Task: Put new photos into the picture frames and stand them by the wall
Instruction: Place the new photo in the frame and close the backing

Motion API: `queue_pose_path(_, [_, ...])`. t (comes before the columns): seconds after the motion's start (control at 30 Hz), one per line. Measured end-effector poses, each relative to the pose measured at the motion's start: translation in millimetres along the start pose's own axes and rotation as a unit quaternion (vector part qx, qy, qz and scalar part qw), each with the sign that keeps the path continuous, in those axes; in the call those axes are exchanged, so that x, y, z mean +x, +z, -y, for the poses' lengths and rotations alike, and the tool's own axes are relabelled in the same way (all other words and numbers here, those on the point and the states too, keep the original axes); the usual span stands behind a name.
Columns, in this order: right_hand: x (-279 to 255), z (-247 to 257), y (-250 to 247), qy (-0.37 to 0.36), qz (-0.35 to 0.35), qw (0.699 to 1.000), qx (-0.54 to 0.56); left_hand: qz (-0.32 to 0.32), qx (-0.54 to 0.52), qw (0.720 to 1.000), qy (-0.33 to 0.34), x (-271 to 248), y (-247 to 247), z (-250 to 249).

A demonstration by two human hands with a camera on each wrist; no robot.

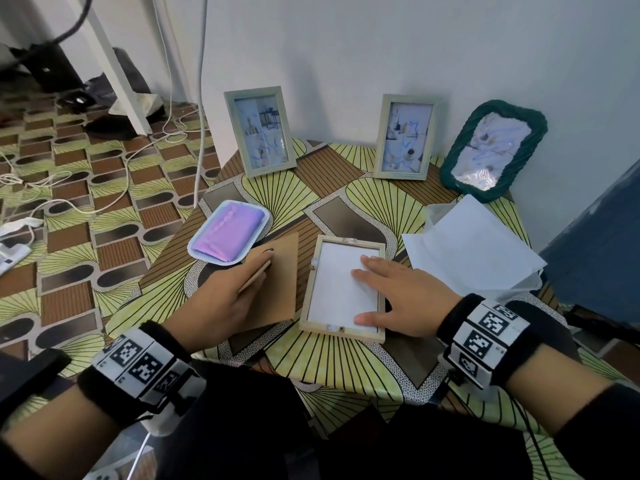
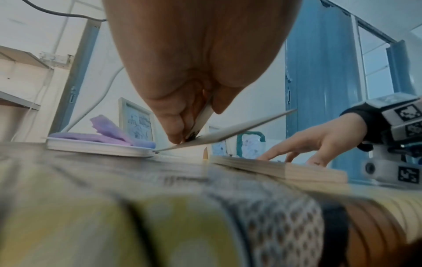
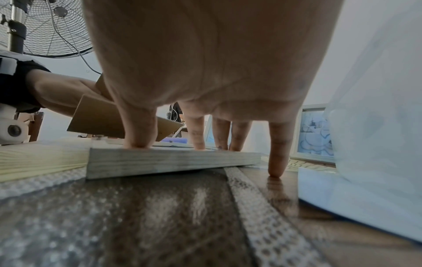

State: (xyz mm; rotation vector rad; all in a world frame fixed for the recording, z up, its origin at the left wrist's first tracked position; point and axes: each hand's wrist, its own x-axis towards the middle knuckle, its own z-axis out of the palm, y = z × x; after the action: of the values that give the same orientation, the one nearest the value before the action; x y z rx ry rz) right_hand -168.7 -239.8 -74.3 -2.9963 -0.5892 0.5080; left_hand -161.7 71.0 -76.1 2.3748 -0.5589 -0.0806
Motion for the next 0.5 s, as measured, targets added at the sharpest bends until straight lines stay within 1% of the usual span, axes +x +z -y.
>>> queue_pose_path(0.07, [0.6, 0.2, -0.1, -0.001, 0.002, 1.0, 0.001, -0.011, -0.016, 1.0, 0.002, 2.6, -3.4, -8.4])
queue_pose_path(0.27, [0.3, 1.8, -1.5, -0.012, -0.007, 1.0, 0.02, -0.019, -0.058, 0.997, 0.042, 19.6, -7.6, -42.1])
queue_pose_path(0.33, [-1.3, 1.7, -1.5, -0.005, -0.016, 0.999, 0.032, -0.016, -0.069, 0.996, 0.059, 28.6, -4.3, -51.0])
queue_pose_path(0.43, [-5.2, -1.5, -2.3, 0.029, -0.043, 0.997, 0.059, 0.004, -0.052, 0.995, 0.081, 43.9, 2.9, -58.9])
queue_pose_path(0.5, [-8.4, -5.6, -2.8, 0.045, -0.055, 0.996, 0.059, 0.033, -0.01, 0.995, 0.095, 54.6, 8.9, -60.1])
